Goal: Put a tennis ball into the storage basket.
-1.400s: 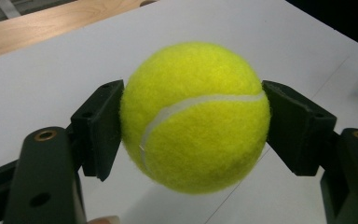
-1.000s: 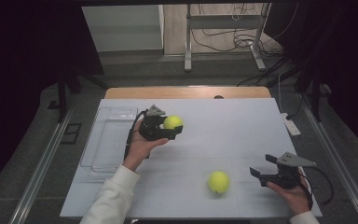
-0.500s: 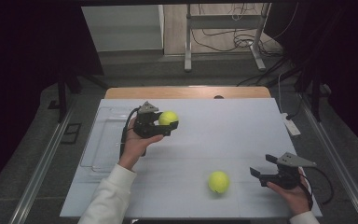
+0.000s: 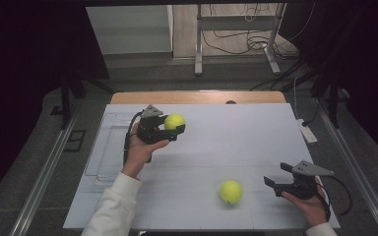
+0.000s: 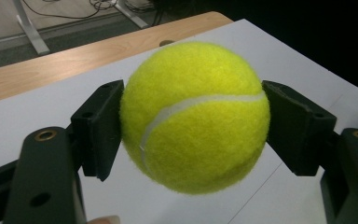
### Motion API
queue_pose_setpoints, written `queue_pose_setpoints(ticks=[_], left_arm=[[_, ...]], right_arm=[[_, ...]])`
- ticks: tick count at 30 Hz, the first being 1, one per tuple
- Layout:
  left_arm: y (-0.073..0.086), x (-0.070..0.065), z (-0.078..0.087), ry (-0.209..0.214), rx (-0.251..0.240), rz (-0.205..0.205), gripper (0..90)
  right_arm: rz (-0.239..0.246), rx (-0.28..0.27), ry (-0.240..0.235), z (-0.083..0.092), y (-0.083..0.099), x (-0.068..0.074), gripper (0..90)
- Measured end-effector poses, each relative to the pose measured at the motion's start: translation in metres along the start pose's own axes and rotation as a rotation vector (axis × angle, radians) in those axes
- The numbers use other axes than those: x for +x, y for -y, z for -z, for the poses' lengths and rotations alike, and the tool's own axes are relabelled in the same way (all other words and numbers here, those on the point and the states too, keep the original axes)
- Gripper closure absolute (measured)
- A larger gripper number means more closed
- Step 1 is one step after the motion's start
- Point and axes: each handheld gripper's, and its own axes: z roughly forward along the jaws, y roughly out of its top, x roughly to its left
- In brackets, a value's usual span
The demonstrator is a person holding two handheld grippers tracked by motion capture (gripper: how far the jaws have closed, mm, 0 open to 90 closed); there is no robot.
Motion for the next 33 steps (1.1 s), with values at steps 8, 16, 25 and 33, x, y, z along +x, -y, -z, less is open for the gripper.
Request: queue_pose_setpoints(ticks=[8,16,25,33], left_arm=[[-0.002,0.003,0.006,-0.008,-0.021,0.009,26.6],[-0.003,0.008,0.013,-0.028,-0.04,0.017,26.6],[-0.005,0.011,0.02,-0.037,-0.059,0.026,26.6],[-0.005,0.015,0.025,-0.062,-0.075,0.032,26.6]], right_arm=[[0.001,0.0,0.001,0.0,0.0,0.0,12.3],[0.001,0.001,0.001,0.0,0.0,0.0,12.4],[0.002,0.001,0.001,0.0,0.0,0.0,12.3],[0.002,0.002,0.002,0.0,0.0,0.0,12.3]])
